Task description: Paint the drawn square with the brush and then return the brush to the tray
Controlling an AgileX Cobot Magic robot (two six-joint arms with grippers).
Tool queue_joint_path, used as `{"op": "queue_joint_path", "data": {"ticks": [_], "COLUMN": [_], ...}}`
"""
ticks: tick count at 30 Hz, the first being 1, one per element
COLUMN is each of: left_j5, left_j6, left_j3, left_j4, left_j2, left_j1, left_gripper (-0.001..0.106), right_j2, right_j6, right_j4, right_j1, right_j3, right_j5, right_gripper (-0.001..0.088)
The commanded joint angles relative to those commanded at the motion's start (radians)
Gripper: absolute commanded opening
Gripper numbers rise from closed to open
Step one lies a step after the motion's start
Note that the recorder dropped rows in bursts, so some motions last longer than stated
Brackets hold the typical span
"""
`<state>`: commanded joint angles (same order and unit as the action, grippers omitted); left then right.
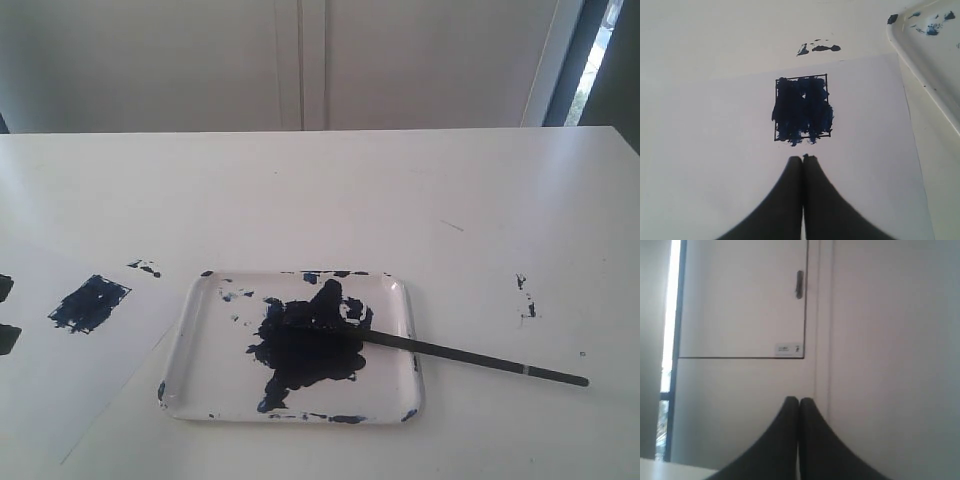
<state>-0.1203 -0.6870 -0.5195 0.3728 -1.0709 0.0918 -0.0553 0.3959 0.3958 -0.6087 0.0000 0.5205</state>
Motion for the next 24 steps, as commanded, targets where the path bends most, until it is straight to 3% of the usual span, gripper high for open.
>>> {"op": "queue_joint_path", "data": {"ticks": [3, 5, 7, 24], "left_j5": [0.0, 0.0, 0.0, 0.0], "left_j6": [0.0, 0.0, 0.0, 0.0], "left_j3": [0.0, 0.0, 0.0, 0.0], "left_j4": [0.0, 0.0, 0.0, 0.0], "left_j2": [0.0, 0.0, 0.0, 0.0], "left_j1": [0.0, 0.0, 0.0, 0.0], "left_gripper": [0.0, 0.0, 0.0, 0.0], "right_j2": [0.055, 0.055, 0.055, 0.055], "right_j6": [-0.027, -0.284, -0.383, -0.396], "right_j4": [-0.005, 0.0, 0.0, 0.0], "right_j1": [0.07, 0.1, 0.129, 0.142], "right_j3": [0.0, 0.0, 0.0, 0.0], "right_j5": [0.003, 0.015, 0.013, 0.011], "right_gripper": [0.0, 0.0, 0.0, 0.0]}}
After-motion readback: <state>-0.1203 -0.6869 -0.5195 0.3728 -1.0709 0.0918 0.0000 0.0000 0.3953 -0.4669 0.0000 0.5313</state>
